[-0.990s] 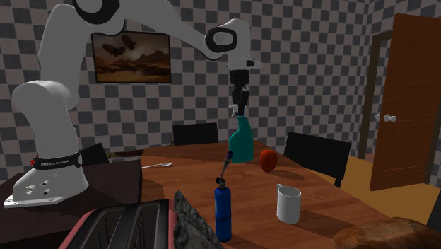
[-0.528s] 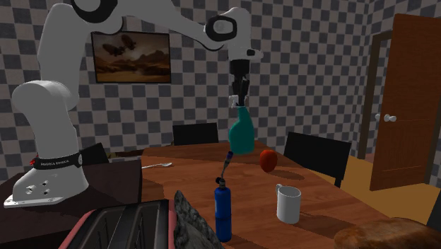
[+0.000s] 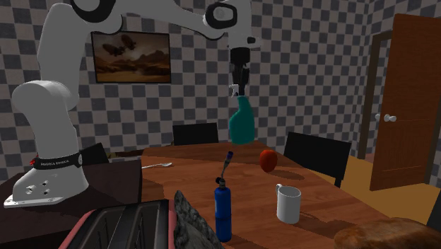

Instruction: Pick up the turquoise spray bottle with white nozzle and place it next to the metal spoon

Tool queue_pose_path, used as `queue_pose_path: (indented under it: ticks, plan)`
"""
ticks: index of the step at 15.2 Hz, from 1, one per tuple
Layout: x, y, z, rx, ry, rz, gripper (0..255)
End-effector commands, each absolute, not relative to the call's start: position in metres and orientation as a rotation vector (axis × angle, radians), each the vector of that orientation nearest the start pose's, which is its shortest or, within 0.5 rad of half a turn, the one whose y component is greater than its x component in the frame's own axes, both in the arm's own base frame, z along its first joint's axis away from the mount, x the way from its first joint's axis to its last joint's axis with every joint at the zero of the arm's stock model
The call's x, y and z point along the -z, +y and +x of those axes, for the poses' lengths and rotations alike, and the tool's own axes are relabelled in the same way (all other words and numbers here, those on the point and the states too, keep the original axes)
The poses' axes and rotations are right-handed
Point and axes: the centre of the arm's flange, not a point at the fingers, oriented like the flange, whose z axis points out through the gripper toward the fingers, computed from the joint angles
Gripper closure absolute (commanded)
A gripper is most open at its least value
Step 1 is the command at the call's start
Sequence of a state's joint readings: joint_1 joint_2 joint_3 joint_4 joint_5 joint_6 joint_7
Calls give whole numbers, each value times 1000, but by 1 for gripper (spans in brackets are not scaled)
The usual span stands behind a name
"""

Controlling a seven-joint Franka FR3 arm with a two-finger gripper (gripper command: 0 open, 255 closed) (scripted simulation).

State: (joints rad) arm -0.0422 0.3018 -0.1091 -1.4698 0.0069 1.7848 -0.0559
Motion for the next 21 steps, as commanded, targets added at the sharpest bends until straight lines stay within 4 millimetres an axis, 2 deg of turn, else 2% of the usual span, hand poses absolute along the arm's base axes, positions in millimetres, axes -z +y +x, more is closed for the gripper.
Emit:
queue_pose_path:
  ticks: [1,13,21]
  plan:
    - [-520,-90,648,19,145,-3165,255]
    - [-582,-90,648,19,145,-3165,255]
    - [-582,5,601,19,145,-3165,255]
